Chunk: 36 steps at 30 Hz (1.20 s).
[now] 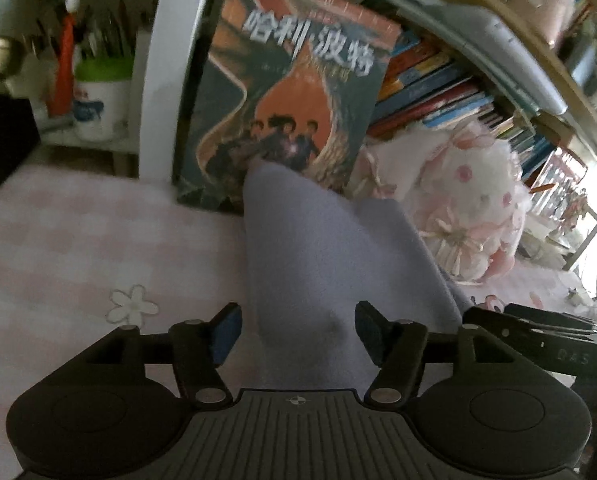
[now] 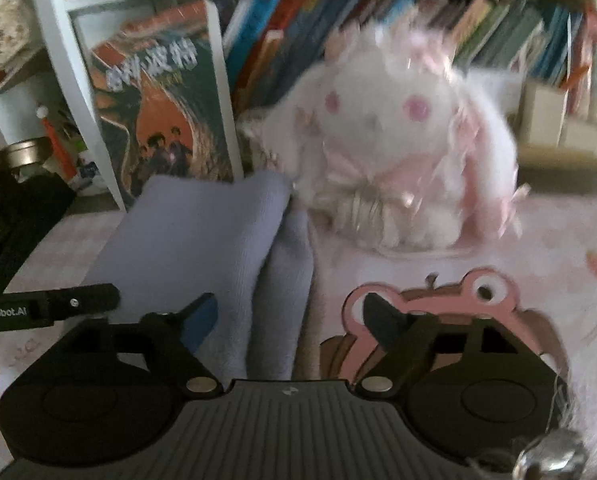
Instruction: Fold clothes
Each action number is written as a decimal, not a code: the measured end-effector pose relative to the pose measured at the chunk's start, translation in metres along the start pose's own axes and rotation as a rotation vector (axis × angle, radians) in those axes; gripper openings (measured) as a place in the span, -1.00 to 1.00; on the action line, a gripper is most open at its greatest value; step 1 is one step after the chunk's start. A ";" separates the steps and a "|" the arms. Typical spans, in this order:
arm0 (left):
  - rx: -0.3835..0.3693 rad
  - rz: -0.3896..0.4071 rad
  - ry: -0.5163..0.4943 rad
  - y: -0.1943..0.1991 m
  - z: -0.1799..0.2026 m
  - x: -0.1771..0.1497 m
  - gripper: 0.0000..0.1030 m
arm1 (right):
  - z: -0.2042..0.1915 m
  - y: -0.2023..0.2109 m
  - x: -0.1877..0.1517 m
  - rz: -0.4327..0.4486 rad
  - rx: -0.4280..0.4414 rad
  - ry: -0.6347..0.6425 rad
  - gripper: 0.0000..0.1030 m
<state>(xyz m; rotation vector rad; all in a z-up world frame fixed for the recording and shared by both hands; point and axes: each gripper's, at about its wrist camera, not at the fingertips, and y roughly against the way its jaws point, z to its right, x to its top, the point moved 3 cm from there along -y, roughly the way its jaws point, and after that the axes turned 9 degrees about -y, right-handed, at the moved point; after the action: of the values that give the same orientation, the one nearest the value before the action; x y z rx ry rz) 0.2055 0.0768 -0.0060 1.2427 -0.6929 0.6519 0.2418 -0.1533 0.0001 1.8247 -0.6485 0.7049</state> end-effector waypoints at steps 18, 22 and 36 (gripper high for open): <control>0.166 0.111 -0.143 0.073 0.041 -0.060 0.51 | -0.011 0.074 -0.059 0.132 -0.106 0.059 0.83; 0.192 0.119 -0.230 0.083 0.054 -0.067 0.66 | -0.012 0.089 -0.070 0.142 -0.121 0.053 0.87; 0.197 0.119 -0.255 0.099 0.065 -0.082 0.94 | -0.013 0.116 -0.098 0.152 -0.160 0.036 0.98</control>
<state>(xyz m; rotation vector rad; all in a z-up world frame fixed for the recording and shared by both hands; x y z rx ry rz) 0.0708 0.0277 0.0031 1.4918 -0.9372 0.6780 0.0902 -0.1676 0.0052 1.6240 -0.8033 0.7627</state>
